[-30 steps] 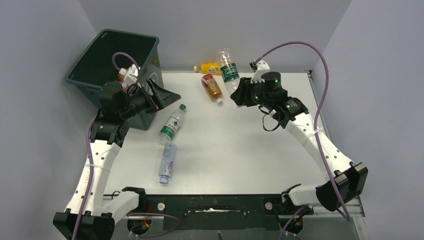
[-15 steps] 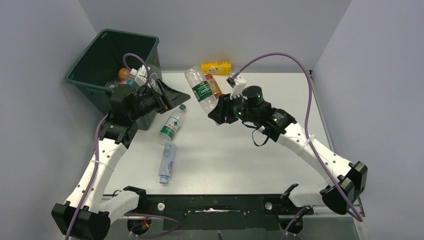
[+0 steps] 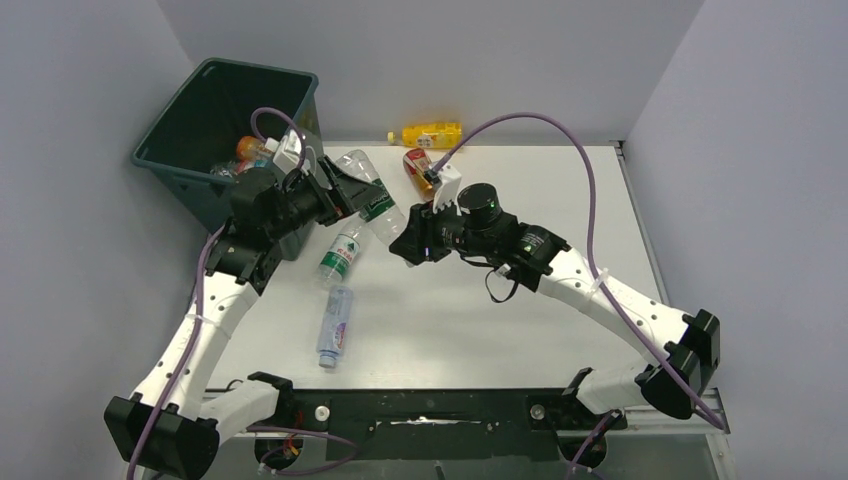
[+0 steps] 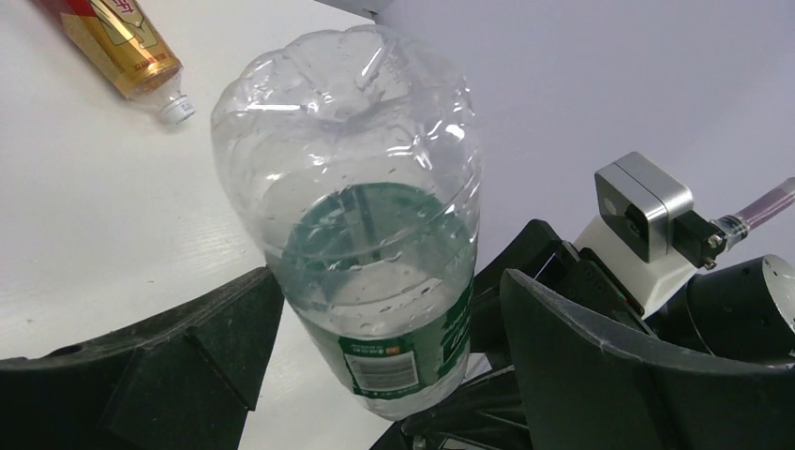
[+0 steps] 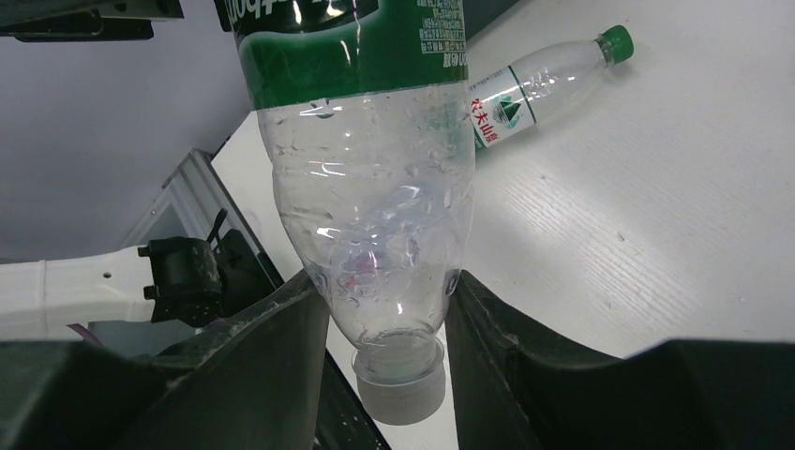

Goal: Put the plastic bottles in the bin
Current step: Pick up the plastic bottle at the center of the board.

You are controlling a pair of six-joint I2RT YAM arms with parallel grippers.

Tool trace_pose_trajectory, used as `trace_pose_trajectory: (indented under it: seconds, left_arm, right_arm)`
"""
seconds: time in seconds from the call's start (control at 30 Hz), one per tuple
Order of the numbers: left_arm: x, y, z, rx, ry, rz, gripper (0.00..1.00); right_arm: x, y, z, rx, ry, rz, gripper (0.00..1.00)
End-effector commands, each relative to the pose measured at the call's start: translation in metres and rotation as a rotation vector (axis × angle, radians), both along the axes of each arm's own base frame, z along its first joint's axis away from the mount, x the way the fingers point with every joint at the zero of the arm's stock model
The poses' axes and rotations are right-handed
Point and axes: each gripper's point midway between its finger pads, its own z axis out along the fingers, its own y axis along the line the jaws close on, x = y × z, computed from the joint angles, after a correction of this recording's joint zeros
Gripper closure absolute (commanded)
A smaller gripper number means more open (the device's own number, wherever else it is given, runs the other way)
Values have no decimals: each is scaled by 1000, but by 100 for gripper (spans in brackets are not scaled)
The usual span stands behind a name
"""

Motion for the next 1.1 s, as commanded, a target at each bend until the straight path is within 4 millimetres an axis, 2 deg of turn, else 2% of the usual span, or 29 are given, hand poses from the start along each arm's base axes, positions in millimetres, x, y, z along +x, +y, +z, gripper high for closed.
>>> trace_pose_trajectory:
  seconds: [0.0,0.13,0.33,0.43,0.53,0.63,0.77,1.07]
  left_arm:
    - [7,0,12,2,-70,22,15]
    - [10,2,10,28,-65,33,29]
    - [15,1,16,48,-83,27,45]
    - [18,0,21,59,-95,23,50]
    - [27,3,32,97,-119,35,51]
    - [39,15,57,123,-165,65,51]
    - [57,47,87,141,-217,137,50]
    - [84,160,138,146,-317,356,50]
  right_arm:
    - [3,13,37,89,-76,14,69]
    - [4,11,36,83,-80,6,68]
    - [4,10,35,79,-83,4,63]
    - [4,8,37,77,-85,-5,45]
    - [4,3,38,72,-89,-19,21]
    - [0,-4,43,74,-97,-33,8]
    - [-2,-14,45,66,-105,-56,2]
    - [-4,-34,33,24,-92,-105,0]
